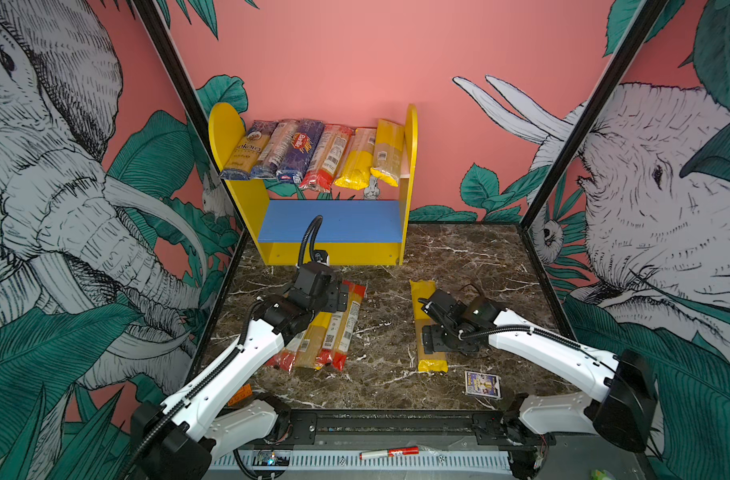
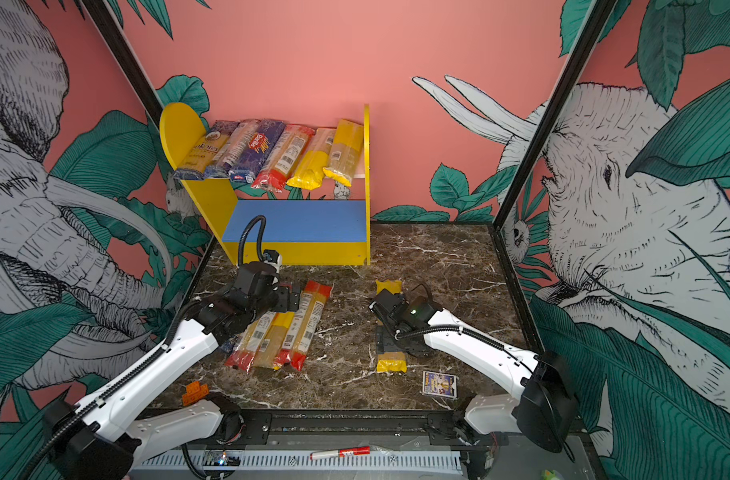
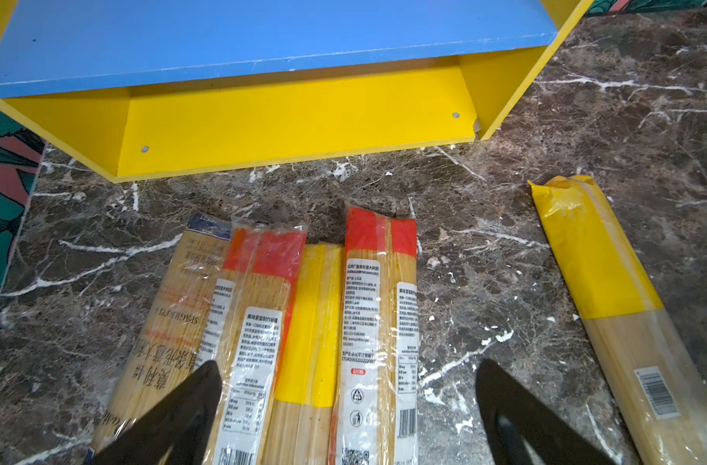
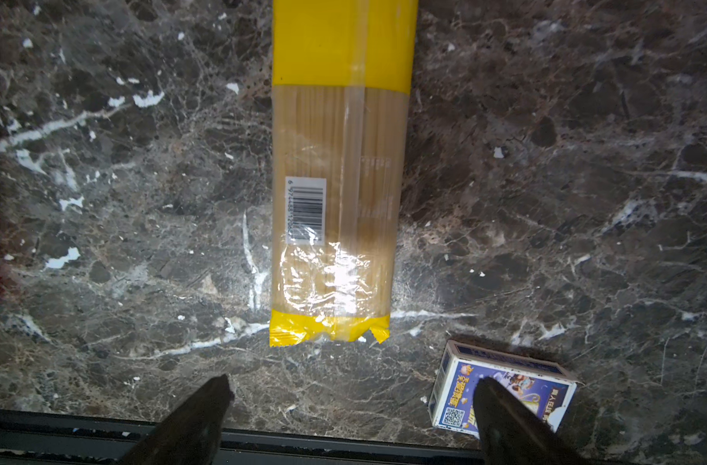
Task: Arrange pasta packages on shelves
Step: Pick up the pasta bag from the center of the table.
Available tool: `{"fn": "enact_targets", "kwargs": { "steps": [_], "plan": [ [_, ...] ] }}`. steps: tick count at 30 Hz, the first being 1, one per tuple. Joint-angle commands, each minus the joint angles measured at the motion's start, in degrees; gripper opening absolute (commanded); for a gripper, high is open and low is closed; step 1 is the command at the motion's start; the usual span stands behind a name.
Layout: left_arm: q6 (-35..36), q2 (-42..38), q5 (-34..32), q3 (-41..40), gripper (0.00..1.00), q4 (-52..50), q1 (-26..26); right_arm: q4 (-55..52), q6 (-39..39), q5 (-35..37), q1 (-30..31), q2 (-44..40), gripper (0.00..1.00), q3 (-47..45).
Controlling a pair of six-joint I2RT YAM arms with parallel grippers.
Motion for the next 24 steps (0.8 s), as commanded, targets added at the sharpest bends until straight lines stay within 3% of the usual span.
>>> {"fn": "enact_targets", "kwargs": {
  "steps": [1,17,24],
  "plan": [
    [-2.30,-4.17,-1.06,-2.88,0.99,-2.11,0.32,1.22,2.86,1.32,2.02,1.13,0.94,-1.37],
    [-6.02,-19.73,-1.48,-6.98,0.99,-13.49,0.32,17.13,0.06,3.32,2.63,12.88,0.99,-6.69],
    [-6.38,-23.70,-2.90,-6.61,0.99,-16.91,0.32,18.88,-1.23,4.35,2.17,15.83,0.99,-6.58]
  ]
}}
